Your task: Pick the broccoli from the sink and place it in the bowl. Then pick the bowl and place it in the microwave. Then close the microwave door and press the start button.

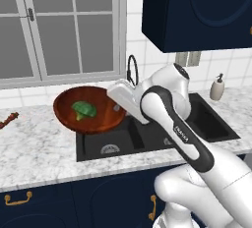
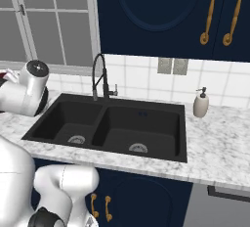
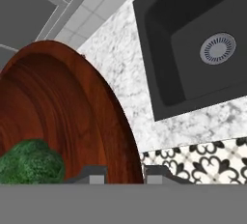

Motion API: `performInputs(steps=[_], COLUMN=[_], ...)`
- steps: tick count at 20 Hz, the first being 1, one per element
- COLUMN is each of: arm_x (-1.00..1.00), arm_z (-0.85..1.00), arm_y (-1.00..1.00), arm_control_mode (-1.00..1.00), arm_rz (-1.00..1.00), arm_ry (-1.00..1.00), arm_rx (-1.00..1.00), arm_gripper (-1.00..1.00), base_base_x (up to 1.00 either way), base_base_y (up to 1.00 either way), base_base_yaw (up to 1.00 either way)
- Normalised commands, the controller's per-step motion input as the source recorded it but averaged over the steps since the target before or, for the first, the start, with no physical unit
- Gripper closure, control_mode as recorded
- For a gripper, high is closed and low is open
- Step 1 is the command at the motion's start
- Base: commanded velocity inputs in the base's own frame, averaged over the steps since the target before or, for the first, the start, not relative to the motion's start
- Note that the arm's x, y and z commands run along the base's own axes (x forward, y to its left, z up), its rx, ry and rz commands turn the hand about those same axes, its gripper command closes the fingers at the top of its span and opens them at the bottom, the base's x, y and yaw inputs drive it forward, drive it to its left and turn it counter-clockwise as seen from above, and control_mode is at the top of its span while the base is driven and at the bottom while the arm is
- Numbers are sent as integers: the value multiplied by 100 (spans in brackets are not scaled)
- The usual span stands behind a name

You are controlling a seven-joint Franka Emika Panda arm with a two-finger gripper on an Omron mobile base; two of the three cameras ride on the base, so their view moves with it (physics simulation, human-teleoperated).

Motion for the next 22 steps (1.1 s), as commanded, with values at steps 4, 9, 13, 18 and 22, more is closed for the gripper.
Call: performInputs(steps=[4,9,13,18,22], arm_x=[0,-4,0,0,0], arm_z=[2,0,0,0,0], arm_y=[-9,0,0,0,0], arm_control_mode=[-100,100,100,100,100], arm_rz=[-2,-1,0,0,0], arm_ry=[1,-2,0,0,0], arm_rx=[0,0,0,0,0], arm_gripper=[100,100,100,100,100], base_base_x=[0,-49,-89,-54,-19], base_base_y=[0,0,23,4,0], base_base_yaw=[0,-25,-72,-83,-97])
